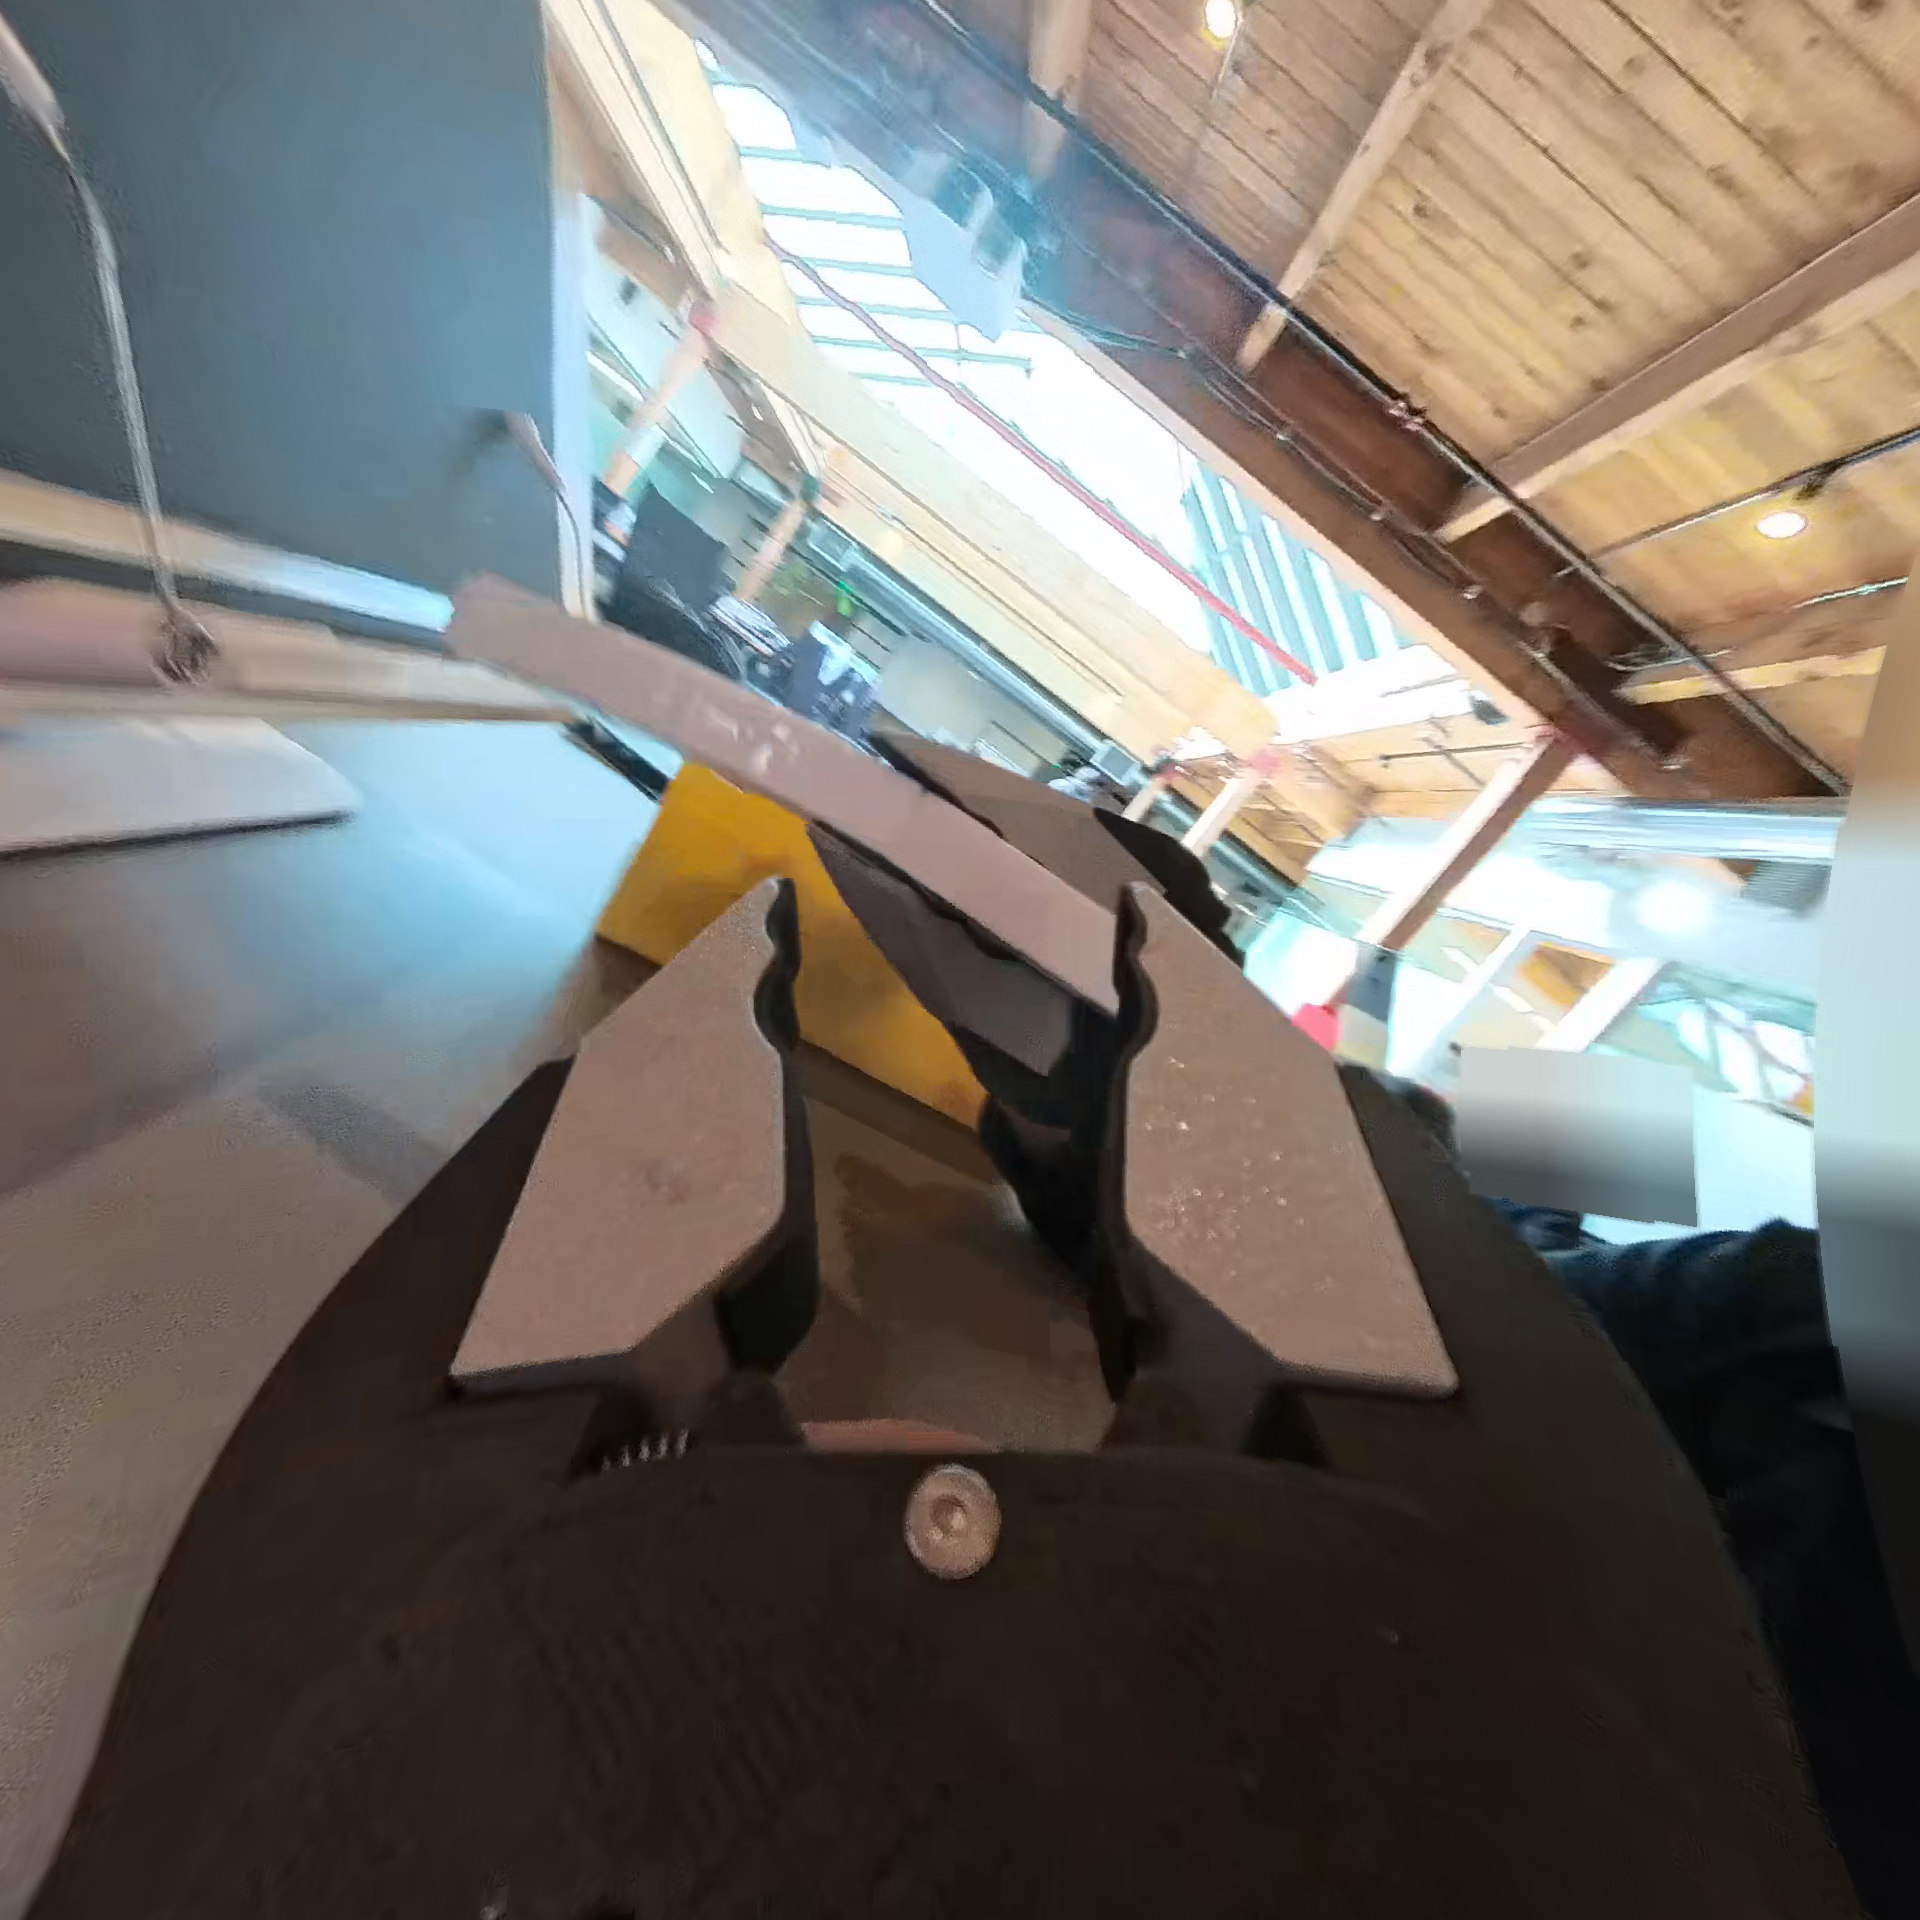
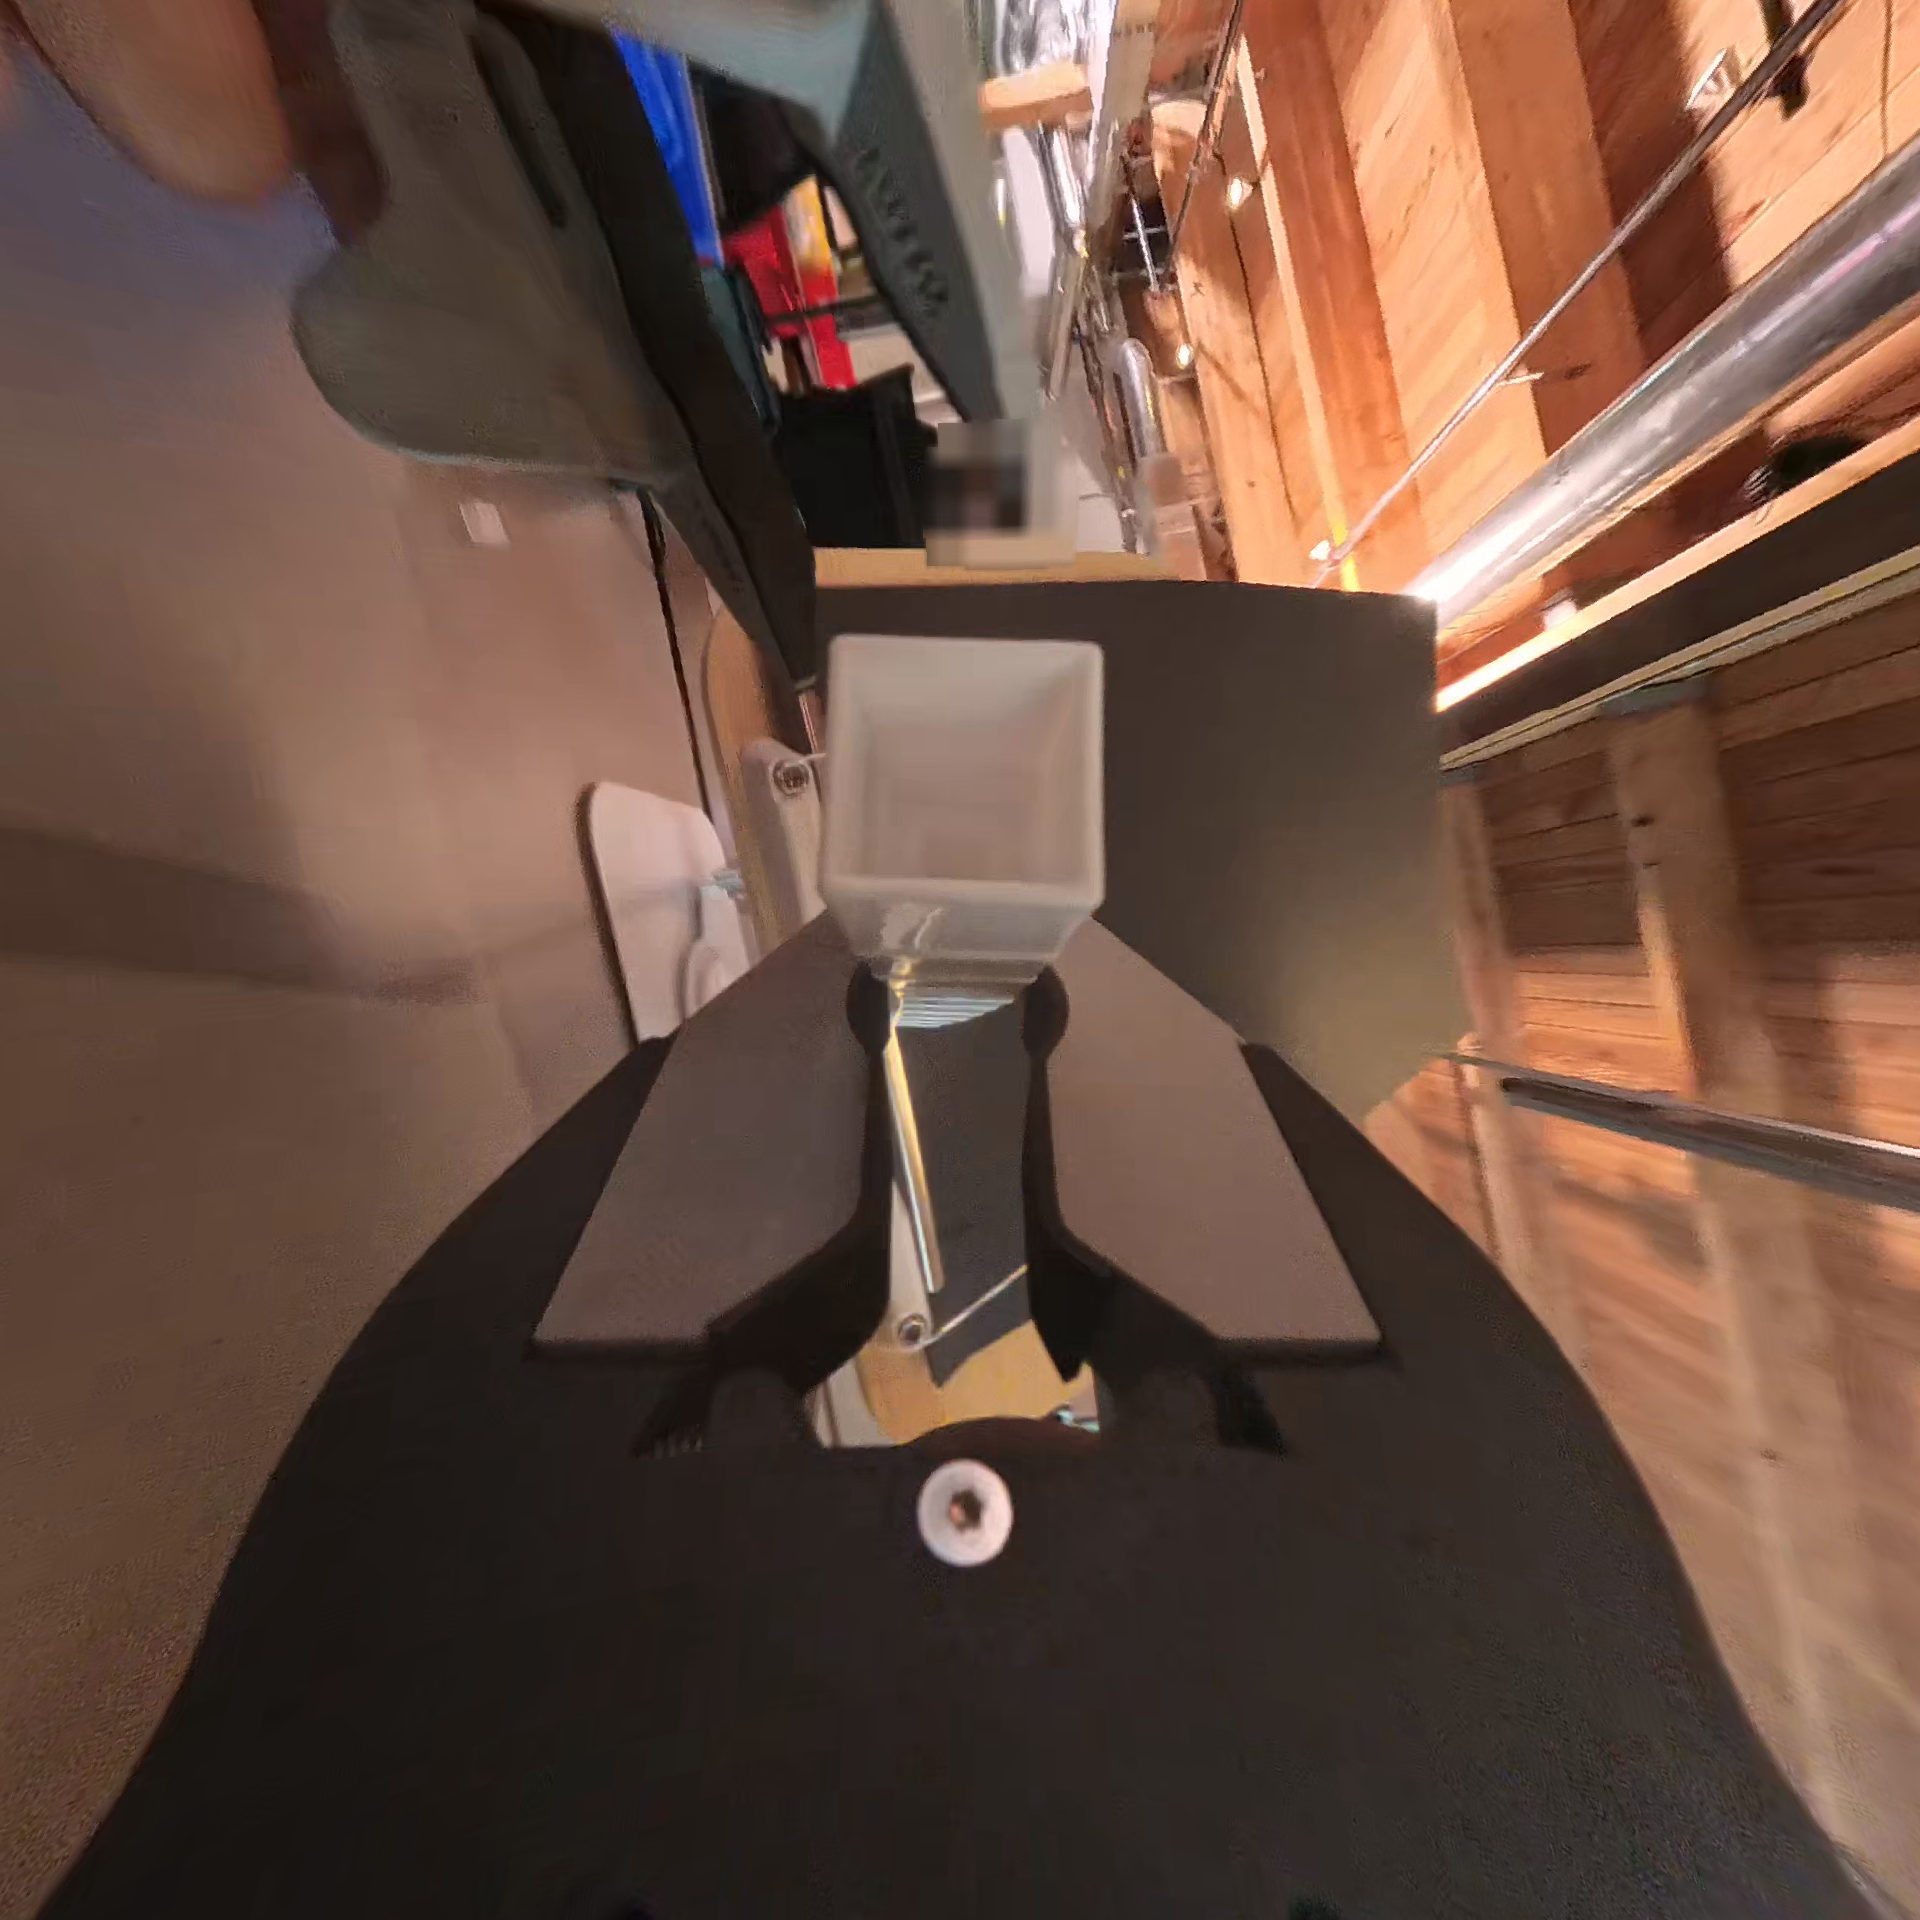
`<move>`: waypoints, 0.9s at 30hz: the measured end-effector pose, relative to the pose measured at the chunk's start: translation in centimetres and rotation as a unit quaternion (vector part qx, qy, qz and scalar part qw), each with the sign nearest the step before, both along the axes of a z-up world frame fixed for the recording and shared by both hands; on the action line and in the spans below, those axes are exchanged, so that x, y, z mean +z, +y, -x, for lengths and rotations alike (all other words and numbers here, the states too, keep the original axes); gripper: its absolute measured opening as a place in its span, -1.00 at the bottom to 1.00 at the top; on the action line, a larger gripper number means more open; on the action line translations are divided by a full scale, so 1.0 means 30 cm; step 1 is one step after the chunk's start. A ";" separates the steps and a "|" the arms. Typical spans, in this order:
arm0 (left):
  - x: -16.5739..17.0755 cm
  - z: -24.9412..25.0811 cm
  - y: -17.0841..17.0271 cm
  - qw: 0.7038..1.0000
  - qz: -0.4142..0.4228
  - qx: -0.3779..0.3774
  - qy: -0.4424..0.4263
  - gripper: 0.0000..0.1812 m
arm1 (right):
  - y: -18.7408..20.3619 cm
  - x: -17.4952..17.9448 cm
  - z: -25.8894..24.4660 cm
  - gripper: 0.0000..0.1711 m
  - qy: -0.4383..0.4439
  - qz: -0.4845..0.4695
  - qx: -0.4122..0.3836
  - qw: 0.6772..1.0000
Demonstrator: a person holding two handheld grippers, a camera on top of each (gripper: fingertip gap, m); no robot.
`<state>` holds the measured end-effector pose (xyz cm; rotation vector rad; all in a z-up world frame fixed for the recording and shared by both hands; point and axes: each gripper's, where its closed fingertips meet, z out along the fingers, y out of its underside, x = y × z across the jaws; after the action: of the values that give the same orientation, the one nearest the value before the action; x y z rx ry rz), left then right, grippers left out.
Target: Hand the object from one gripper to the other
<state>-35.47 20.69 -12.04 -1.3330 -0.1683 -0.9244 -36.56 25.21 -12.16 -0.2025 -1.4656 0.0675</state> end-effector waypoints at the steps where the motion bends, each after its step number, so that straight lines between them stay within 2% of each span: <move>1: -0.014 -0.013 0.006 1.000 0.011 -0.015 -0.008 -0.35 | 0.001 -0.011 0.007 -0.78 -0.004 -0.016 -0.006 1.000; 6: -0.106 -0.091 0.039 0.994 0.088 -0.068 0.007 -0.29 | -0.002 -0.061 0.046 -0.77 -0.018 -0.095 -0.044 0.994; 10: -0.150 -0.137 0.055 0.987 0.131 -0.097 -0.006 -0.26 | -0.046 -0.104 0.070 -0.78 -0.023 -0.164 -0.045 0.985; 12: -0.176 -0.127 0.060 0.984 0.151 -0.093 0.000 -0.40 | -0.058 -0.115 0.072 -0.78 -0.024 -0.176 -0.041 0.983; 19: -0.212 -0.131 0.053 0.976 0.185 -0.110 0.019 -0.49 | -0.053 -0.150 0.075 -0.70 -0.062 -0.118 -0.017 0.991; 20: -0.211 -0.130 0.049 0.976 0.184 -0.112 0.018 -0.63 | -0.034 -0.150 0.072 -0.66 -0.067 -0.110 -0.025 0.991; 24: -0.183 -0.073 0.044 0.984 0.159 -0.082 0.001 -0.78 | 0.000 -0.140 0.056 -0.59 -0.073 -0.042 -0.009 0.996; 27: -0.166 -0.079 0.043 0.986 0.142 -0.082 0.007 -0.78 | 0.006 -0.117 0.045 -0.52 -0.067 0.019 0.005 0.998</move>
<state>-33.10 21.99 -17.03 -1.6349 -0.1870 -1.0578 -37.91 25.38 -15.68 -0.2349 -1.6002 0.0913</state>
